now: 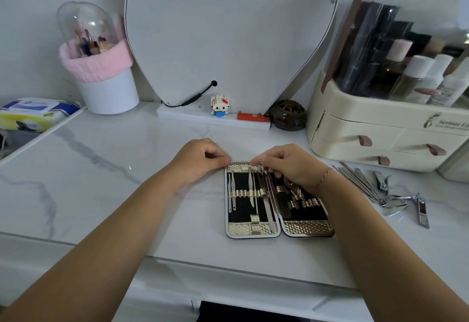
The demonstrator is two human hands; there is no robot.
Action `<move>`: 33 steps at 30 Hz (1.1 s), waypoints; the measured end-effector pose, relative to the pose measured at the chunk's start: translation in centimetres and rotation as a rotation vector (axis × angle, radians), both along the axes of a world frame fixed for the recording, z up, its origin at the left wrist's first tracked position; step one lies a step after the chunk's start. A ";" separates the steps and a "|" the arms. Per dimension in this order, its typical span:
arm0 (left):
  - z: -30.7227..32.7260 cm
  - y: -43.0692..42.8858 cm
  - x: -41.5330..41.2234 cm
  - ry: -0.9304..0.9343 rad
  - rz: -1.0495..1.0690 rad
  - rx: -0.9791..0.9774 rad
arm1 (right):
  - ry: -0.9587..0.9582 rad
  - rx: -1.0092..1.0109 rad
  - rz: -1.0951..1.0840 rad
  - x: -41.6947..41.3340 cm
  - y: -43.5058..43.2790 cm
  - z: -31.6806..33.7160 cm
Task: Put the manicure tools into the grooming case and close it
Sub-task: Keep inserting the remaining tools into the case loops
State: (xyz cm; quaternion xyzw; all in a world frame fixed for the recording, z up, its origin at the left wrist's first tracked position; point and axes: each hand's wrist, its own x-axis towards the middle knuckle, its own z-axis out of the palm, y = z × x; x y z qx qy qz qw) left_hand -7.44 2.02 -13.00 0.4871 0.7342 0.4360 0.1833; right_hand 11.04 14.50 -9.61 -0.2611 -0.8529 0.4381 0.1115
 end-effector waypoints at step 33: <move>0.1 -0.3 0.2 -0.002 0.005 0.022 | -0.450 0.395 -0.364 10.4 3.6 0.9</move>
